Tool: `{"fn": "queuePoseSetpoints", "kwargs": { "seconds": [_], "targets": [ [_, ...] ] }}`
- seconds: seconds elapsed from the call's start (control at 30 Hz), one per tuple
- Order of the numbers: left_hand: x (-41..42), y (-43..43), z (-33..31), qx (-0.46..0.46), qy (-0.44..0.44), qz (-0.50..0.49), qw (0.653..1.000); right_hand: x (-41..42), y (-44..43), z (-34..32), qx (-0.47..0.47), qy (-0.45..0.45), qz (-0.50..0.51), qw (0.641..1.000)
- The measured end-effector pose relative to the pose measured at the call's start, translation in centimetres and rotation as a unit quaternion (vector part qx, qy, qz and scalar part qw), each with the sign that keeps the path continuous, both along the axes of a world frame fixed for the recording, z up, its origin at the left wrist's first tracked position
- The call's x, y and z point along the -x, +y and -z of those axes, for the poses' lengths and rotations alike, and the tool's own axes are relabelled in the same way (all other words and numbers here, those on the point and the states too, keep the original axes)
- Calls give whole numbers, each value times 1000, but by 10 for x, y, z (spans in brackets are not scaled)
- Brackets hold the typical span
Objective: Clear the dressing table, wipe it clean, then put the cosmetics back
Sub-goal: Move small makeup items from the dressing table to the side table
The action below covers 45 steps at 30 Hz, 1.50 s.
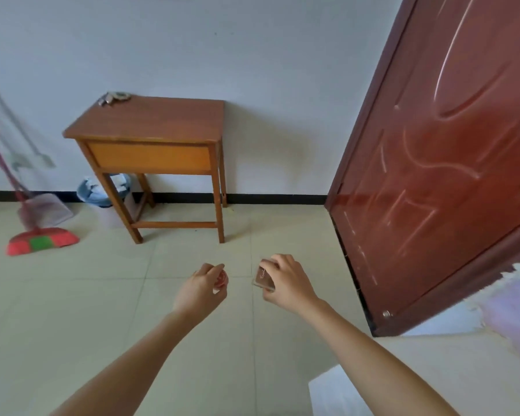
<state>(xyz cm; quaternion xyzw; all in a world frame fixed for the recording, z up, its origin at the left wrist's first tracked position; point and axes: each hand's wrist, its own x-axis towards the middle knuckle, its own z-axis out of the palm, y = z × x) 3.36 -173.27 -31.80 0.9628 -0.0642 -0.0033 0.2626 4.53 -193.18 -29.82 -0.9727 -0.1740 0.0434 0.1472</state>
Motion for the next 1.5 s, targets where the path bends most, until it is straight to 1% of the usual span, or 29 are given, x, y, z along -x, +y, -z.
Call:
{"fn": "queuePoseSetpoints", "kwargs": {
  "seconds": [0.1, 0.2, 0.3, 0.4, 0.57, 0.8, 0.93, 1.0, 1.1, 1.17, 1.27, 1.37, 1.5],
  "targets": [
    [-5, 60, -10, 5, -2, -13, 1000, -5, 56, -5, 13, 2, -25, 1000],
    [-12, 115, -20, 3, -6, -16, 1000, -16, 109, -13, 12, -22, -57, 998],
    [-17, 163, -28, -3, -11, -24, 1000, -30, 156, -21, 4, -52, -90, 995],
    [-21, 207, -36, 15, -8, -52, 998, -45, 198, -25, -13, -61, -103, 993],
    [-47, 269, -50, 40, -45, -86, 995, -90, 257, -31, -34, -67, -131, 989],
    [-110, 326, -61, 37, -116, -148, 981, -199, 322, -43, -84, -108, -194, 971],
    [-160, 351, -64, 27, -112, -202, 973, -271, 356, -42, -113, -114, -226, 961],
    [-187, 361, -67, 24, -113, -223, 968, -302, 371, -43, -110, -108, -247, 957],
    [-226, 373, -70, 48, -129, -270, 953, -347, 391, -47, -111, -119, -276, 947],
    [-243, 378, -64, 65, -118, -290, 947, -371, 402, -44, -118, -118, -279, 946],
    [-258, 388, -45, 71, -81, -304, 947, -393, 419, -33, -113, -92, -296, 944],
    [-280, 413, -32, 78, -56, -320, 943, -417, 439, -23, -102, -82, -309, 942],
    [-326, 455, -32, 92, -66, -311, 944, -452, 472, -20, -82, -87, -297, 947]
  ]
}}
